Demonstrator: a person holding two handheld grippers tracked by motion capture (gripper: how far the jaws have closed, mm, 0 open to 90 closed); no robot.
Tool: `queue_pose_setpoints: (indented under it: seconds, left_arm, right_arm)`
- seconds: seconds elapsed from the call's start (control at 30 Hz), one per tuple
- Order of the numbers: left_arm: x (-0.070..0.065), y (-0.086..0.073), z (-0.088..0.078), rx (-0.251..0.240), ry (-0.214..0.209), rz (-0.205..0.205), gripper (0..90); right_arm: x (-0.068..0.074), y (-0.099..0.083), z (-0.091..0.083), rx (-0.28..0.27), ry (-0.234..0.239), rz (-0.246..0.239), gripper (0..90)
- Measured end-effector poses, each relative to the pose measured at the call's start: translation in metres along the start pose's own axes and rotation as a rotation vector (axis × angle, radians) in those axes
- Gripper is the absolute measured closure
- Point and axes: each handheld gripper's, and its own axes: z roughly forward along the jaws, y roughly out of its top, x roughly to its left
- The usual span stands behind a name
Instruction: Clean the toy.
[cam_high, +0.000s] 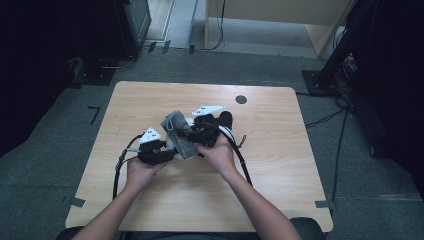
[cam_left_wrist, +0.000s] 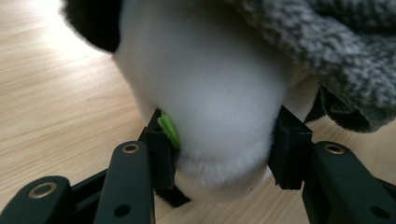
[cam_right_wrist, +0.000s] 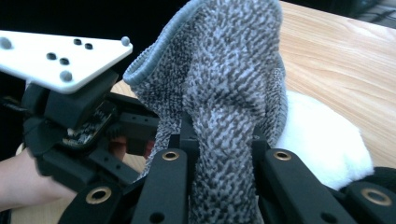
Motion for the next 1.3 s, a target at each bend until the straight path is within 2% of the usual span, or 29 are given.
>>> queue_pose_setpoints:
  seconds: [0.07, 0.13, 0.23, 0.37, 0.43, 0.63, 0.7, 0.87, 1.07, 1.3]
  left_arm:
    - [0.0, -0.002, 0.002, 0.005, -0.002, -0.012, 51.8]
    - [0.001, -0.002, 0.004, 0.004, -0.006, -0.022, 51.8]
    - [0.003, -0.003, 0.006, 0.005, -0.008, -0.036, 52.0]
    - [0.005, -0.002, 0.006, 0.01, -0.013, -0.066, 52.4]
    - [0.006, -0.002, 0.006, 0.013, -0.016, -0.074, 52.5]
    - [0.009, -0.001, 0.005, 0.02, -0.029, -0.072, 52.7]
    - [0.01, -0.001, 0.005, 0.022, -0.034, -0.074, 52.8]
    - [0.013, 0.0, 0.005, 0.031, -0.045, -0.078, 52.9]
    - [0.017, 0.002, 0.005, 0.038, -0.061, -0.08, 52.9]
    - [0.019, 0.002, 0.005, 0.043, -0.072, -0.087, 52.8]
  right_arm:
    - [-0.003, -0.003, 0.003, 0.001, 0.006, 0.017, 78.1]
    - [-0.005, -0.004, 0.003, 0.008, 0.003, 0.01, 78.1]
    - [-0.007, -0.004, 0.002, 0.011, -0.023, -0.012, 78.0]
    - [-0.014, -0.005, -0.001, 0.022, -0.038, 0.002, 78.0]
    - [-0.016, -0.005, -0.006, 0.031, -0.071, -0.01, 78.1]
    - [-0.029, -0.008, -0.025, 0.034, -0.128, 0.011, 78.3]
    - [-0.035, -0.009, -0.034, 0.027, -0.124, 0.035, 78.5]
    - [-0.043, -0.009, -0.05, 0.011, -0.136, 0.055, 78.4]
    - [-0.061, -0.014, -0.074, -0.028, -0.142, 0.118, 78.3]
    - [-0.078, -0.021, -0.094, -0.055, -0.173, 0.174, 78.3]
